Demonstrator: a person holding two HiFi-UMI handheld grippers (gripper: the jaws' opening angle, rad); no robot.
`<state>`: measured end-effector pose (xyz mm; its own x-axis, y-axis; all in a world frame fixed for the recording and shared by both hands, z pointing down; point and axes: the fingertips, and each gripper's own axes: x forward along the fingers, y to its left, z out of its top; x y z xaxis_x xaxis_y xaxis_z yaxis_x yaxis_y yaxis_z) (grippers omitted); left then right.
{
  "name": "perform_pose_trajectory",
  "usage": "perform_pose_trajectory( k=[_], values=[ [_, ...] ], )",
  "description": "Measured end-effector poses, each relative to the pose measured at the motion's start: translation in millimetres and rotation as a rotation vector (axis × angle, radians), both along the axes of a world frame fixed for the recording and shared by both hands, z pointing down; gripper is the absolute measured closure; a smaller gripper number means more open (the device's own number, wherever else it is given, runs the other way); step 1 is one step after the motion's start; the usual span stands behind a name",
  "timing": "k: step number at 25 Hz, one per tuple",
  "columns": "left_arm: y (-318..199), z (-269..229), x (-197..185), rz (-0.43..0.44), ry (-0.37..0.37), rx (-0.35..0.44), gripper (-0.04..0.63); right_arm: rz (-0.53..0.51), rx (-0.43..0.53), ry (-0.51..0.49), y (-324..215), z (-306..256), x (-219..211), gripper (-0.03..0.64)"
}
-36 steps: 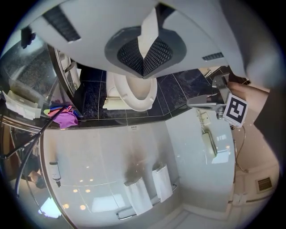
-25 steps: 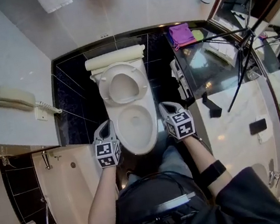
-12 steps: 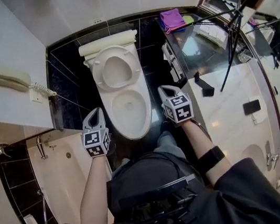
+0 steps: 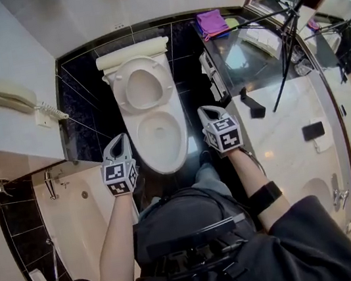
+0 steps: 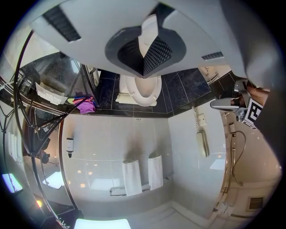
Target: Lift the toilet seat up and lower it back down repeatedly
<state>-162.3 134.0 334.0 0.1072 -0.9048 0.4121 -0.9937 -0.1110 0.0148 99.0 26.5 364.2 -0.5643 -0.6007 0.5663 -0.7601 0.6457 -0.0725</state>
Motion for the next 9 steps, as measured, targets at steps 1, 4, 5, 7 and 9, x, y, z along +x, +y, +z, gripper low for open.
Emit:
perform_pose_trajectory(
  k=[1, 4, 5, 7, 9],
  values=[
    [0.7, -0.4, 0.6, 0.001, -0.001, 0.000, 0.597, -0.003, 0.002, 0.001, 0.3, -0.6, -0.3, 0.604],
    [1.8, -2.7, 1.8, 0.003, -0.005, 0.004, 0.597, -0.008, 0.008, 0.002, 0.6, -2.4, -0.2, 0.604],
    [2.3, -3.3, 1.7, 0.003, -0.005, 0.005, 0.597, -0.010, 0.009, 0.002, 0.6, -2.8, -0.5, 0.604],
    [3.8, -3.1, 1.0, 0.000, -0.004, 0.006, 0.597, -0.013, 0.009, 0.002, 0.8, -3.1, -1.7, 0.604],
    [5.1, -2.3, 0.0, -0.003, -0.003, 0.005, 0.597, -0.017, 0.010, 0.003, 0.6, -3.5, -3.3, 0.604]
  ],
)
